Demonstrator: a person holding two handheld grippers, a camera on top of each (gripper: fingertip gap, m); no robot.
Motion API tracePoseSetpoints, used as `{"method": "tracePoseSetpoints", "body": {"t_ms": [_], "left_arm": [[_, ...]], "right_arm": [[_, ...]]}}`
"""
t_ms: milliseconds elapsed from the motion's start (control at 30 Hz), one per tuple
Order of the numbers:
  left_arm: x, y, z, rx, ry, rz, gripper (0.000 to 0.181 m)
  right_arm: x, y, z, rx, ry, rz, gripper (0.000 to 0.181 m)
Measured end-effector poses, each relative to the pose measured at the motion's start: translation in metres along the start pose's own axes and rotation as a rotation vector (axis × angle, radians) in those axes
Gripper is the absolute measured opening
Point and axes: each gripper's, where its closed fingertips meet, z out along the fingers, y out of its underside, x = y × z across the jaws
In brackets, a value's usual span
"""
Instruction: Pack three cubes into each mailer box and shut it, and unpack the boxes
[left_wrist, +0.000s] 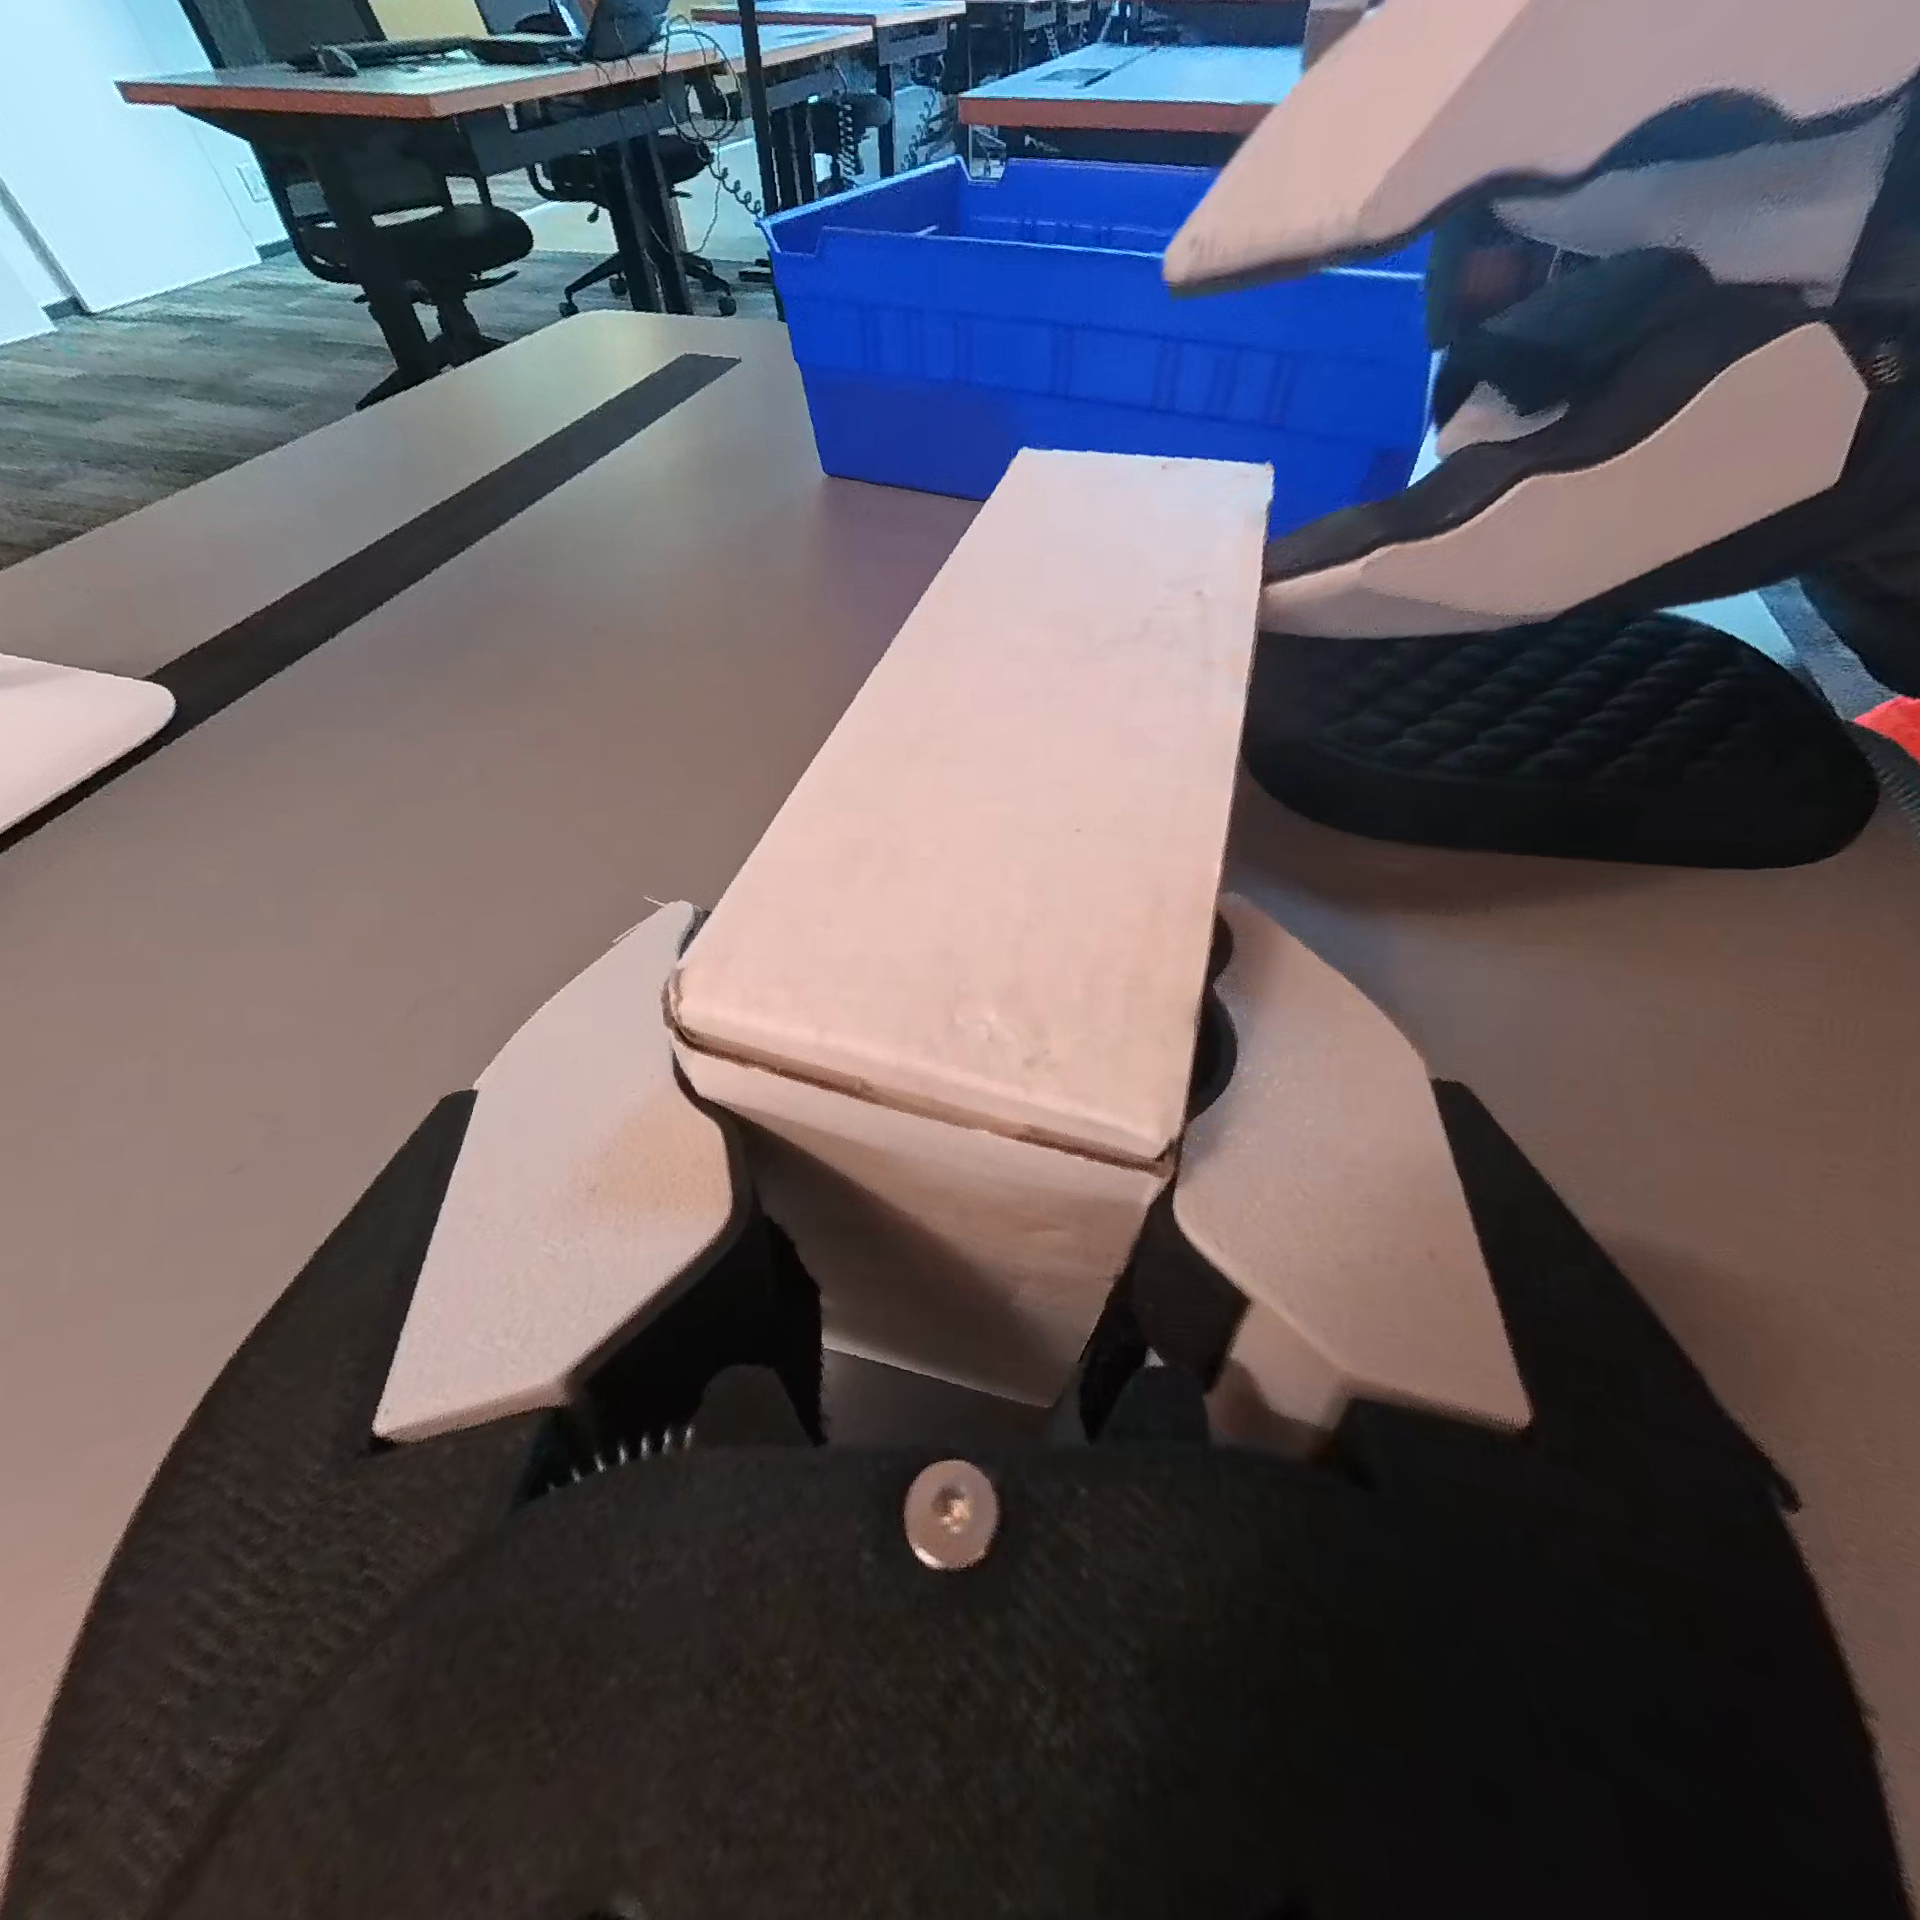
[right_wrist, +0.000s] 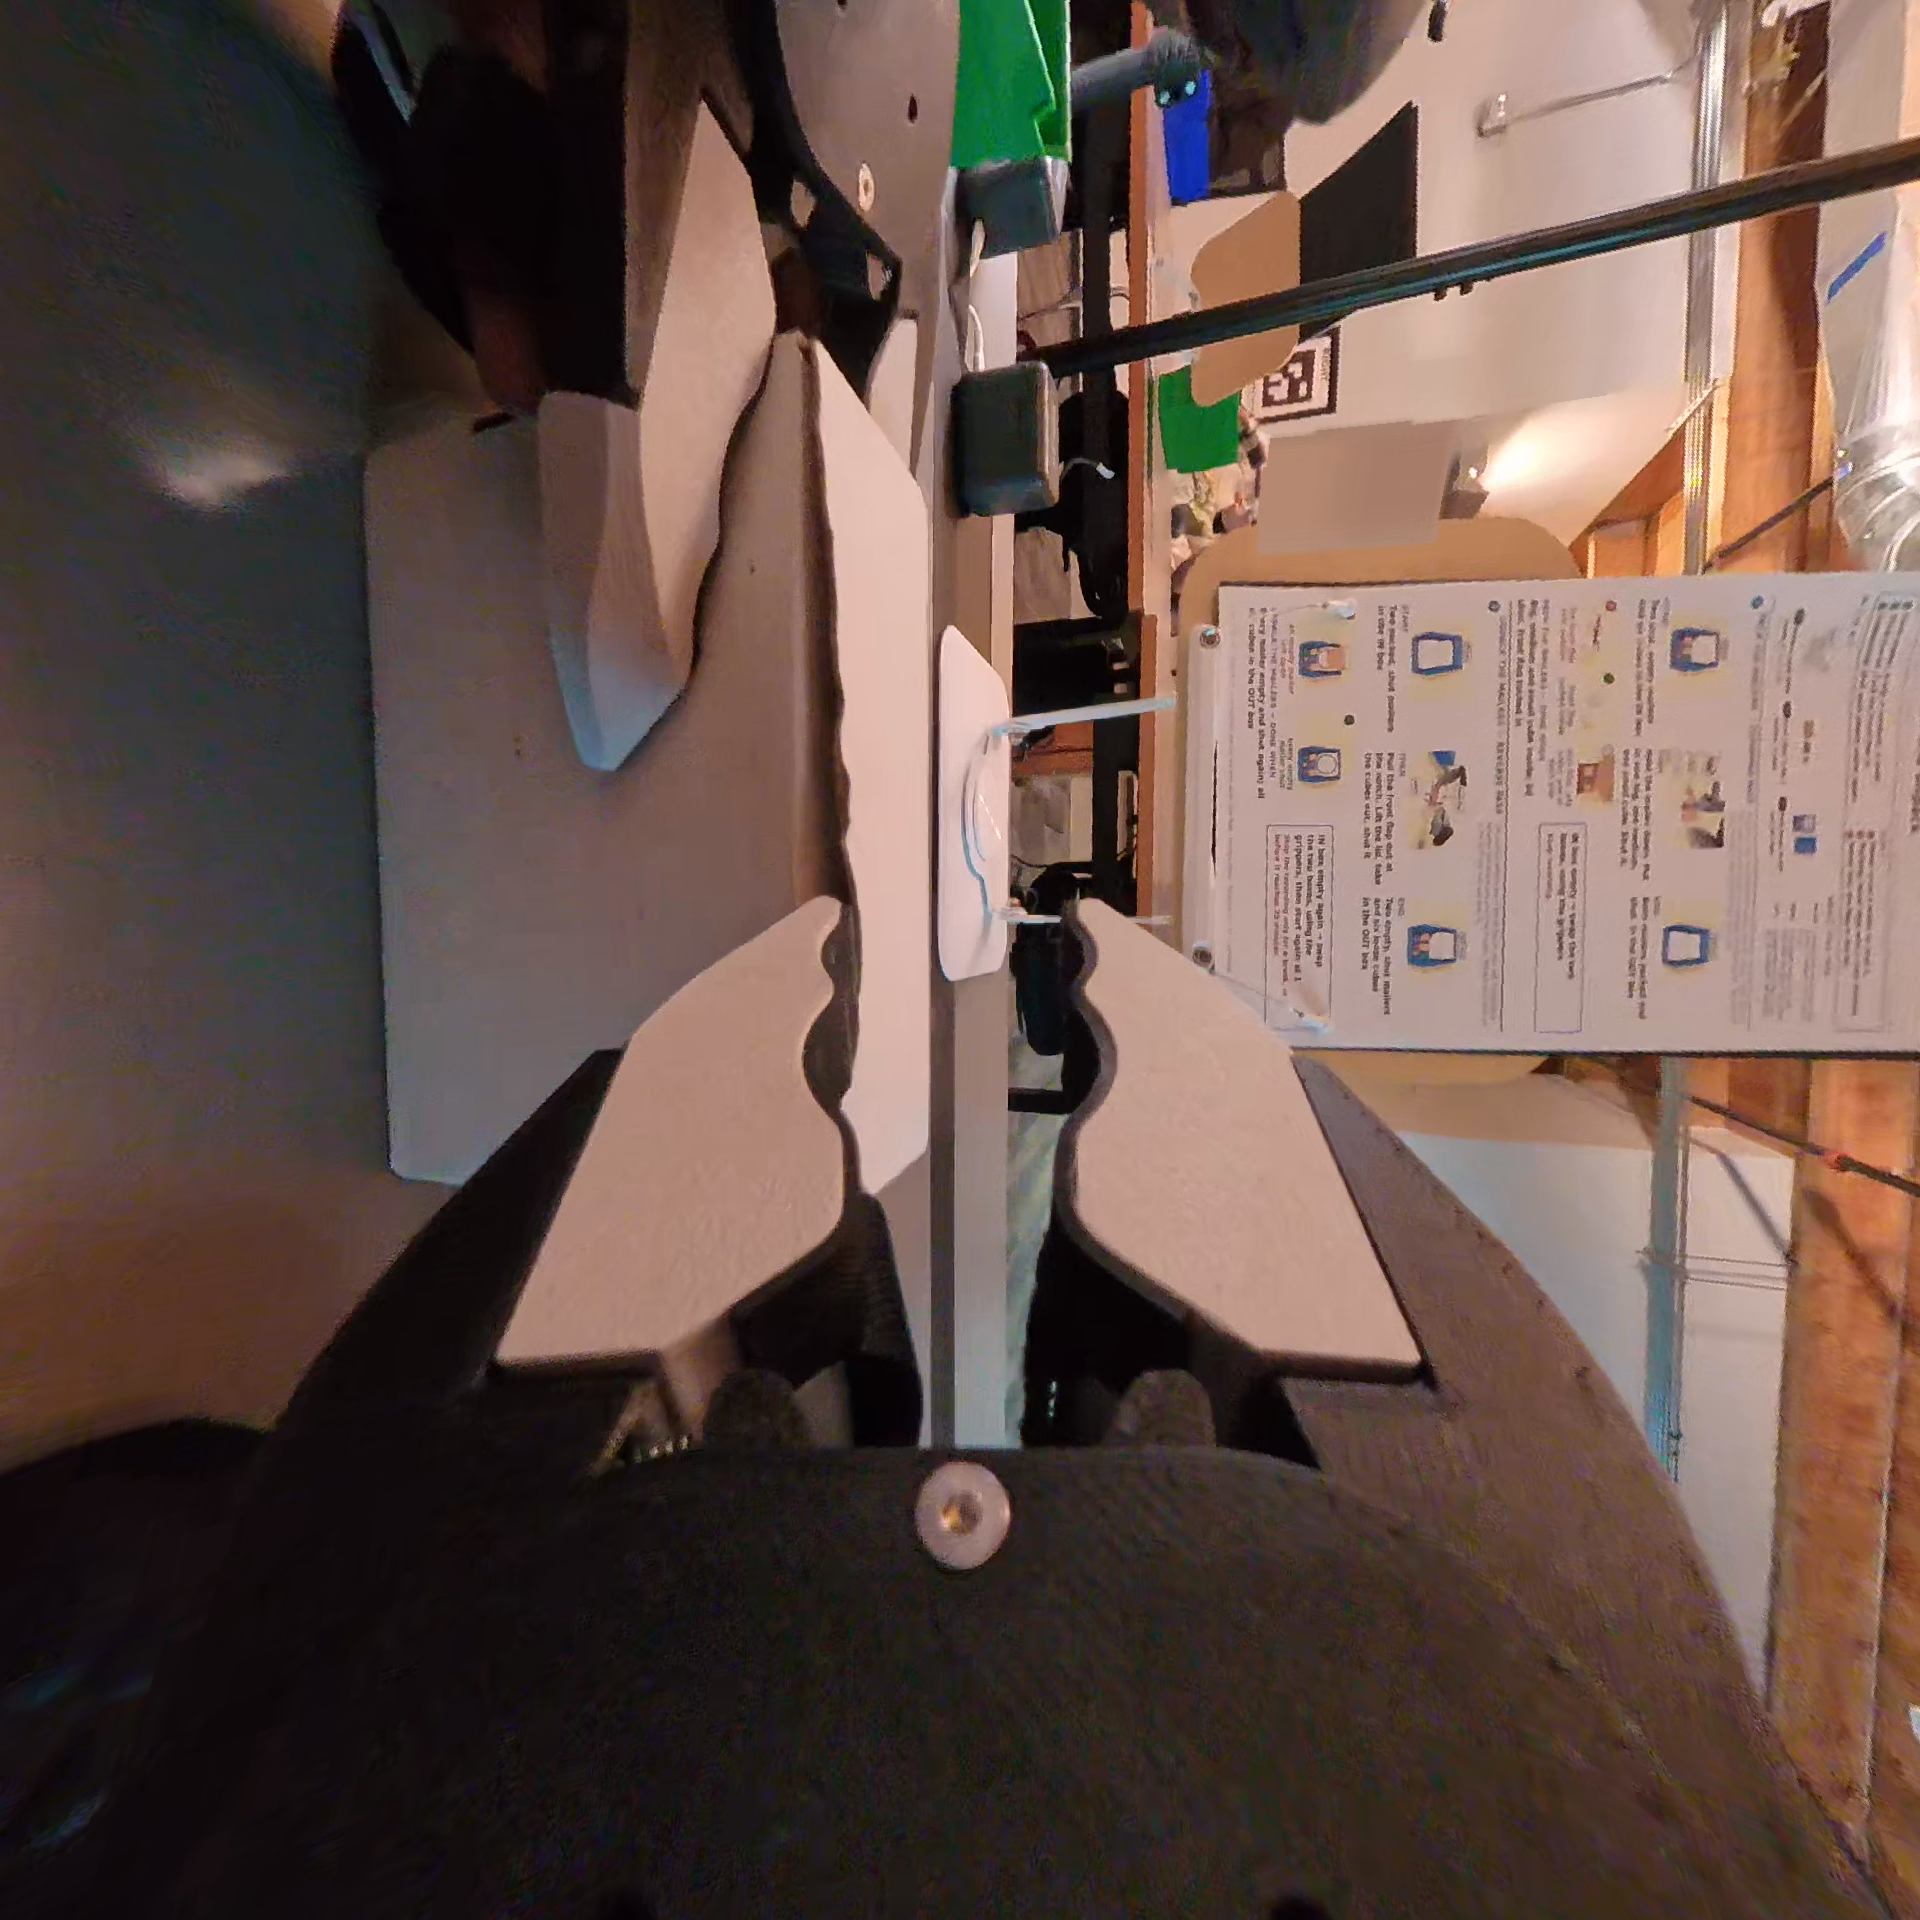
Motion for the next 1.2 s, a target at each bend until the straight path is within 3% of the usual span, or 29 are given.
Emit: {"method": "tracePoseSetpoints", "body": {"t_ms": [233,367,433,533,633,900,1033,1200], "left_arm": [[-0.002,0.002,0.0,-0.023,0.001,-0.012,0.087],[-0.003,0.003,-0.001,-0.039,-0.004,-0.01,0.087],[-0.004,0.004,-0.001,-0.045,-0.008,-0.007,0.087],[-0.004,0.005,-0.002,-0.067,-0.013,-0.005,0.086],[-0.002,0.005,-0.003,-0.069,-0.011,0.02,0.087],[-0.003,0.004,-0.003,-0.056,-0.012,0.002,0.087],[-0.003,0.004,-0.003,-0.047,-0.008,-0.003,0.087],[0.0,0.003,-0.003,-0.048,0.005,0.031,0.087]], "right_arm": [[-0.003,-0.008,0.015,-0.02,-0.024,-0.007,0.02],[-0.009,-0.01,0.022,-0.013,-0.032,-0.039,0.001],[-0.009,-0.01,0.022,0.004,-0.061,-0.032,0.001],[-0.01,-0.011,0.022,0.042,-0.245,0.111,0.003],[0.011,-0.008,0.027,0.07,-0.359,0.253,0.001],[0.025,0.005,0.05,0.097,-0.965,0.603,0.003],[0.019,0.016,0.071,0.106,-1.181,0.763,0.009],[0.002,0.021,0.073,0.203,-1.549,1.146,0.008]]}}
